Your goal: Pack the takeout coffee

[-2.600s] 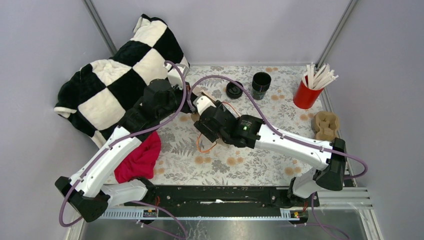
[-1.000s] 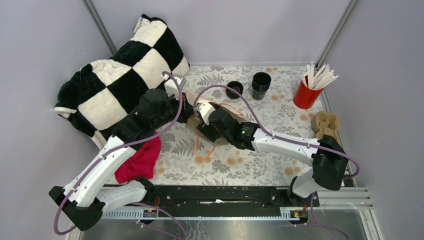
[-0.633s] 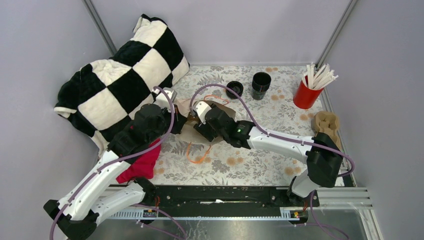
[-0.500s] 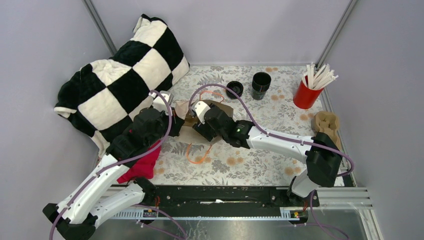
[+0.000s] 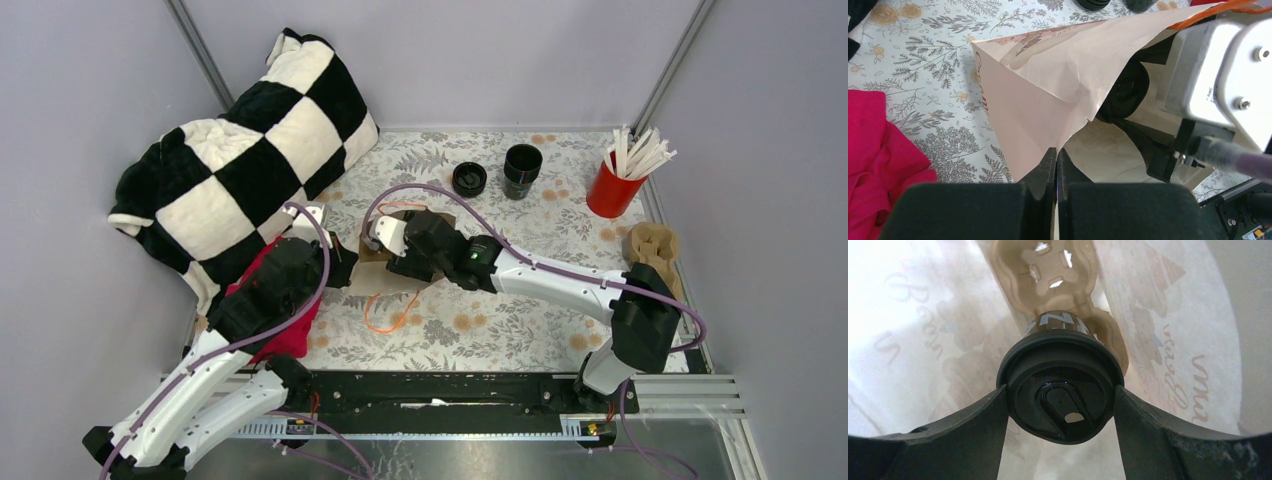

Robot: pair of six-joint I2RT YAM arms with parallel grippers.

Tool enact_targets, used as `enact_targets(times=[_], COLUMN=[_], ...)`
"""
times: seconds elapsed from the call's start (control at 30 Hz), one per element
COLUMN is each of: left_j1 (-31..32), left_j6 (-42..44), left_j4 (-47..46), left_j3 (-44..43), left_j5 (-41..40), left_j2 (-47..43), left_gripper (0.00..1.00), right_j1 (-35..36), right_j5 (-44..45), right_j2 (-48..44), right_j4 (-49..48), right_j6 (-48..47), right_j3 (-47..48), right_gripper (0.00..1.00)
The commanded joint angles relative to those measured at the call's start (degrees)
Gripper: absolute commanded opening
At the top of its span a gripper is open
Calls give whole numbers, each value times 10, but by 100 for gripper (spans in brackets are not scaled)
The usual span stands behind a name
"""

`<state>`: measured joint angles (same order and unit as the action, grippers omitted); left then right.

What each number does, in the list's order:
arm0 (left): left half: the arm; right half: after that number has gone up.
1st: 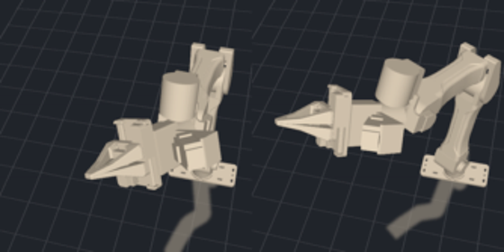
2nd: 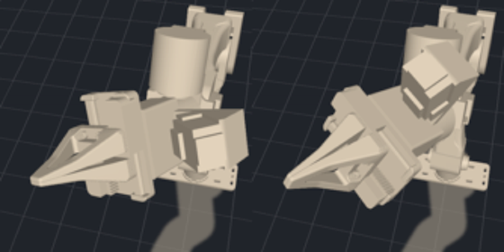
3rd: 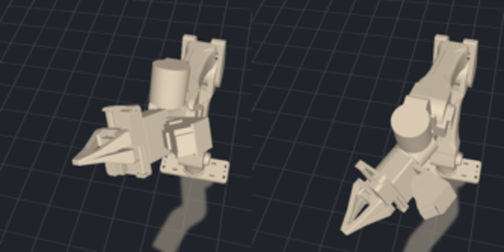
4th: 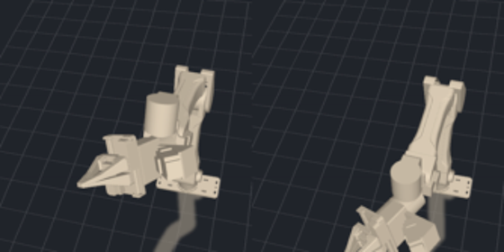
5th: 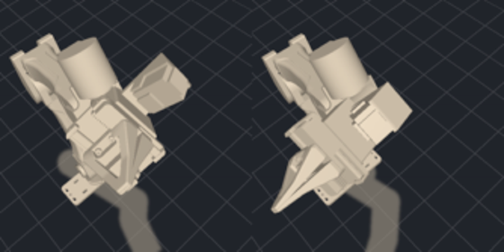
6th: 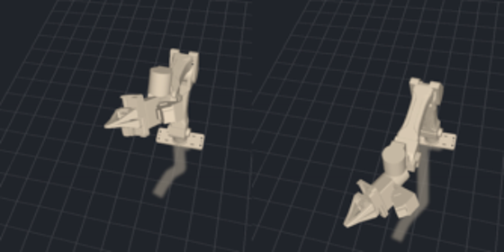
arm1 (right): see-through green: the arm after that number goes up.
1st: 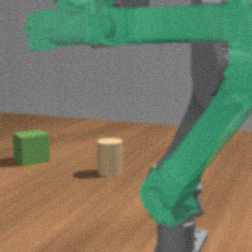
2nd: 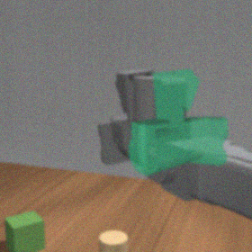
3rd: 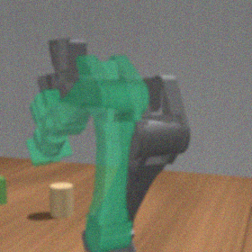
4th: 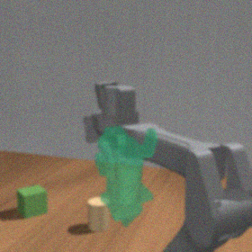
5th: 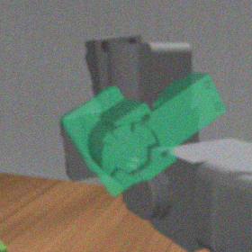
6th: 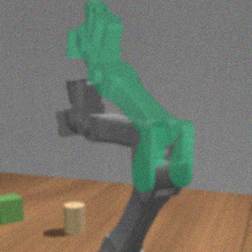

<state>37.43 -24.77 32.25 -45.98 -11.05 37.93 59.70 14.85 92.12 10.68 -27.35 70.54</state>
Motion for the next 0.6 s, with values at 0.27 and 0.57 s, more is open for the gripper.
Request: enact_targets(times=[0.27,0.57], left_j1=[1,2], left_j6=[10,16], left_j4=[-32,-37], left_j3=[27,34], left_j5=[-35,-32], left_j2=[-29,-31], left_gripper=[0,0], right_j1=[4,4], right_j5=[-56,45], right_j2=[26,27], right_j4=[144,83], right_j6=[-137,-219], right_j3=[109,75], right_gripper=[24,23])
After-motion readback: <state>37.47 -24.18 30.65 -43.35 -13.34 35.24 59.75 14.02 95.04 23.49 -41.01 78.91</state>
